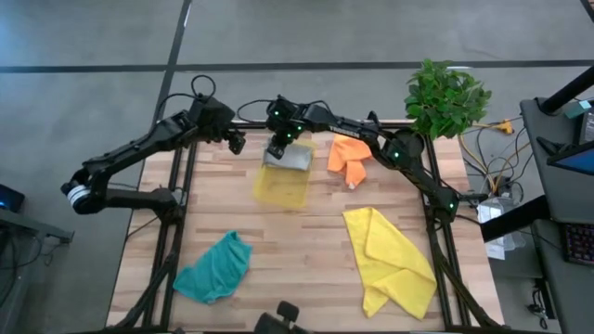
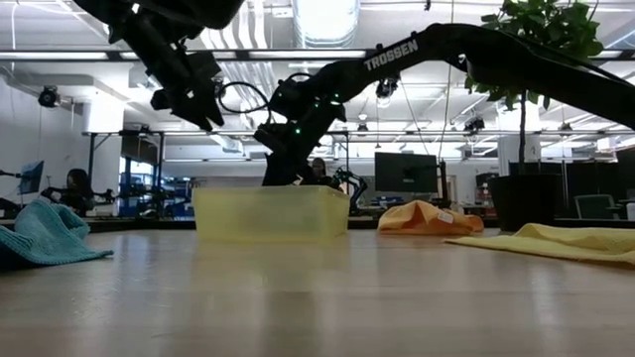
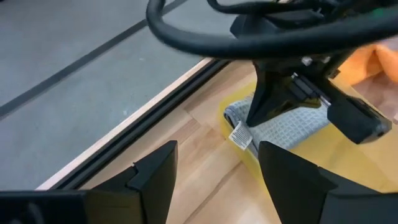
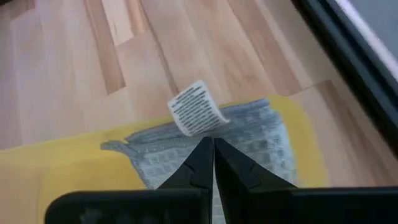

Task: Fold microfiber towels
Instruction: Put the folded gray microfiber cloth into the yellow bin

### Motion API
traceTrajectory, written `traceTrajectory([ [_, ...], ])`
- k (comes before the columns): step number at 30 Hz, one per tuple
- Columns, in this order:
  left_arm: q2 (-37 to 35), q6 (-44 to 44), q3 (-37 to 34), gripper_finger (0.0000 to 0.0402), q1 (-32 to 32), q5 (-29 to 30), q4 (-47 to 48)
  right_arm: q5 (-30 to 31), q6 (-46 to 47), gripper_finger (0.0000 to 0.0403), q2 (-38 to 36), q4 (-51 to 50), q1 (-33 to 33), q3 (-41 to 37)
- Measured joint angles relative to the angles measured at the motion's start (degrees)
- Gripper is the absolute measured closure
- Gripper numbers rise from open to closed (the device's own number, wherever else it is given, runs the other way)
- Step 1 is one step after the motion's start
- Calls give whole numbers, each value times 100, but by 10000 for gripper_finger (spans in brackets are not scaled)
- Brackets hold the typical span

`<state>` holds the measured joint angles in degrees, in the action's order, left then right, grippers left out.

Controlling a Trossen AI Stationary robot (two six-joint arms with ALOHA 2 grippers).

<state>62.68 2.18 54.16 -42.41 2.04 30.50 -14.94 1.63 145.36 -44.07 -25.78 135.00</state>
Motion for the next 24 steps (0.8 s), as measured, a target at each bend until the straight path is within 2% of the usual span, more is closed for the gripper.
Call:
traceTrajectory([
  [3,37,-204,-3,190,0,-68,-38,-72,136,394,-1,-29,18,0],
  [7,326,-1310,-8,190,2,-663,-209,-332,337,394,-332,-208,15,-4],
  [9,630,-1557,-1,192,1,-827,-270,-187,277,394,-735,-656,15,-4],
  [11,1030,-1764,84,204,0,-963,-267,228,103,394,-1252,-1192,55,-4],
  [13,1443,-2096,213,229,0,-1154,-271,782,-67,394,-1745,-1739,130,10],
  [16,2115,-2483,512,290,52,-1266,-312,1490,-163,394,-2290,-2318,306,-47],
  [20,2906,-2551,1057,385,61,-1295,-307,1920,33,394,-2934,-2488,573,-131],
  [24,3454,-2776,1602,393,111,-1311,-276,2111,329,394,-3485,-2412,786,-353],
])
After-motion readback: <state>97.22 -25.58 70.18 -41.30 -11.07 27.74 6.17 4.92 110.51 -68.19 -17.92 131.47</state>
